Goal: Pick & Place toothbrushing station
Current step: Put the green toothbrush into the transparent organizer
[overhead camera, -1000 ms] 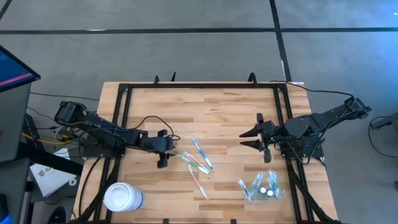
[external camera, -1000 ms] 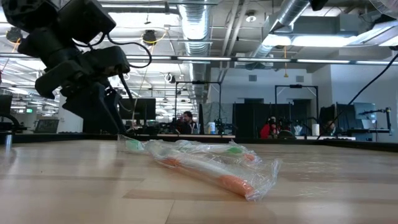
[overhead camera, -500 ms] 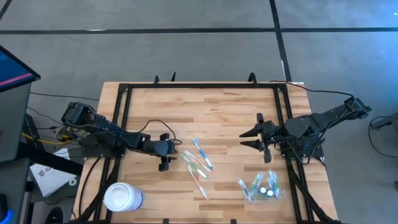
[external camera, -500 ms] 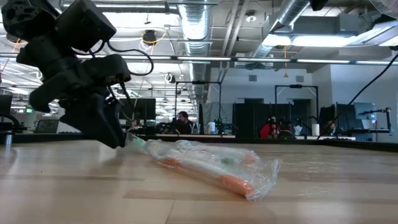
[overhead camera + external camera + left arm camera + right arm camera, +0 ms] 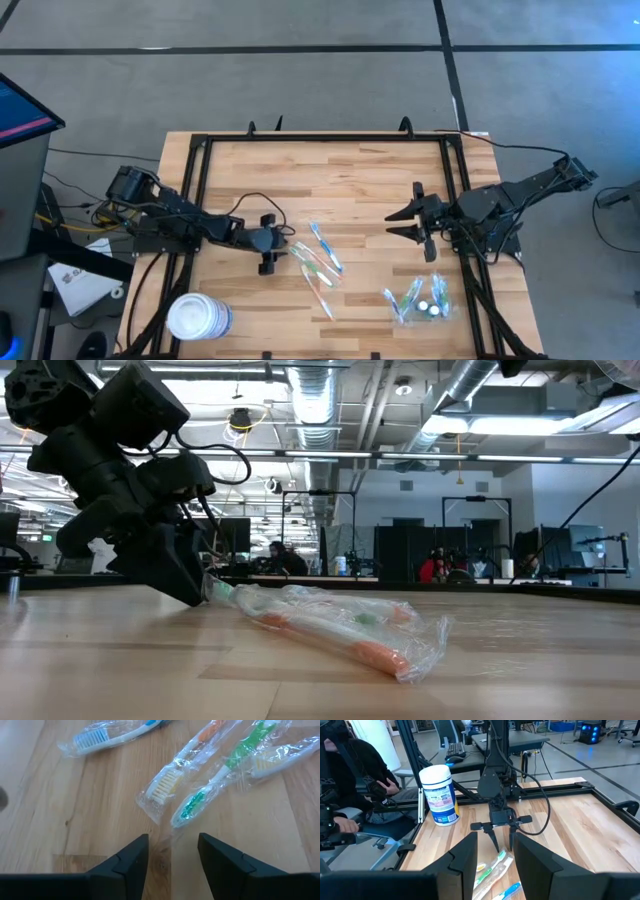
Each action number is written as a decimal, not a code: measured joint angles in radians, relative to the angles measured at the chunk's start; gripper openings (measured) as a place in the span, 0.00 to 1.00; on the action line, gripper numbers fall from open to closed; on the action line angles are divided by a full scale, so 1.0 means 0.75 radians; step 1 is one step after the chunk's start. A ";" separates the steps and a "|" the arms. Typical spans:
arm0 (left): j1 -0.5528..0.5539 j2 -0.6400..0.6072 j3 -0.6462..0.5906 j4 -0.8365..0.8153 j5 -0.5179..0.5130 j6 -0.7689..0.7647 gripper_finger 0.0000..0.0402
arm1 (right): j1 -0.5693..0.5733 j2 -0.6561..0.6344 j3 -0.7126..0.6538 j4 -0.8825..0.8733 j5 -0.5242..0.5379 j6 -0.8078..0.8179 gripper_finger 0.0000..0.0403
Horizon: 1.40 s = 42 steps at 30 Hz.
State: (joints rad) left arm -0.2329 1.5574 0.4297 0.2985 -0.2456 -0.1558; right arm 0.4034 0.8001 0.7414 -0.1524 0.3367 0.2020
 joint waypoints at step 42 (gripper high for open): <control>-0.054 -0.183 0.147 -0.116 -0.096 -0.042 0.00 | 0.000 0.001 -0.001 -0.030 0.000 0.001 0.29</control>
State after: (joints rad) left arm -0.2732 1.4199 0.5402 0.2117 -0.3179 -0.1875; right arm 0.4034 0.8005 0.7410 -0.1746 0.3367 0.2024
